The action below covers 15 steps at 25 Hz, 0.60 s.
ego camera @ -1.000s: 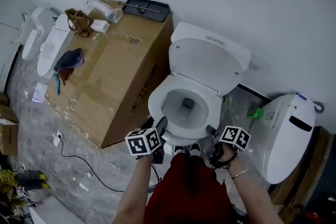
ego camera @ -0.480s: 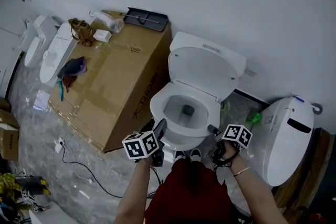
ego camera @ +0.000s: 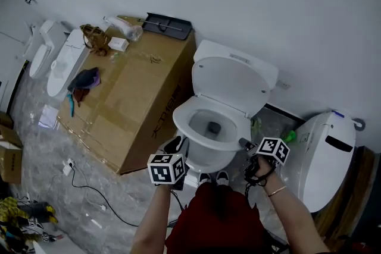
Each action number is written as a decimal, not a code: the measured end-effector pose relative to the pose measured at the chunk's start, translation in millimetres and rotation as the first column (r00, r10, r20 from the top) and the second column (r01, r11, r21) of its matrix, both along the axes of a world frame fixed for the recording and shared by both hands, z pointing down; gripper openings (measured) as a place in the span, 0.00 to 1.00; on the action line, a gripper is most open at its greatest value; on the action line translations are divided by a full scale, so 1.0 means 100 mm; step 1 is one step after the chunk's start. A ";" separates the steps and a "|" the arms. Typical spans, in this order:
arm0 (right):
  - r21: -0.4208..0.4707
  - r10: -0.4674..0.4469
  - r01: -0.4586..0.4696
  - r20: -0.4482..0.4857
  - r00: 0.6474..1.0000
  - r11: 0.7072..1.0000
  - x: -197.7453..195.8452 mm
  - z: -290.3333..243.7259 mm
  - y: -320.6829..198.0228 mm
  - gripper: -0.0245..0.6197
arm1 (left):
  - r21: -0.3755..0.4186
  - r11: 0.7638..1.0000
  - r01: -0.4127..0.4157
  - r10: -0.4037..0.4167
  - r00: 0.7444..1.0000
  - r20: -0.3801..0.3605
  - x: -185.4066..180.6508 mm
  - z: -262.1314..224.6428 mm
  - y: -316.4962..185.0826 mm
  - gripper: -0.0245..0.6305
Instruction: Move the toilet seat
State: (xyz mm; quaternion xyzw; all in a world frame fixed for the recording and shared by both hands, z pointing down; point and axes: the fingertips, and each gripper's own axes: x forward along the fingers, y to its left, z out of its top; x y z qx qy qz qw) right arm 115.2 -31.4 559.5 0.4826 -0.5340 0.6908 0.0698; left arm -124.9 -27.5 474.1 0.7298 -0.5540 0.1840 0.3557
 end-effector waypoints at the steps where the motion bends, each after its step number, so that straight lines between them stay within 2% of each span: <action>1: 0.001 0.006 -0.006 0.004 1.000 1.000 0.01 -0.01 -0.01 0.38 | 0.006 1.000 -0.006 0.006 1.000 0.003 0.04 -0.01 -0.04 0.20; 6: 0.018 0.065 -0.066 0.043 0.997 0.998 0.04 -0.11 -0.15 0.39 | 0.061 0.998 -0.004 0.003 1.000 0.012 0.14 -0.13 -0.25 0.15; 11: 0.026 0.149 -0.154 0.130 0.980 0.988 0.13 -0.22 -0.24 0.39 | 0.089 0.996 -0.025 0.022 0.999 0.025 0.21 -0.24 -0.43 0.15; 15: 0.071 0.174 -0.185 0.143 0.974 0.980 0.20 -0.36 -0.32 0.39 | 0.110 0.994 -0.021 0.021 1.000 0.002 0.25 -0.31 -0.59 0.15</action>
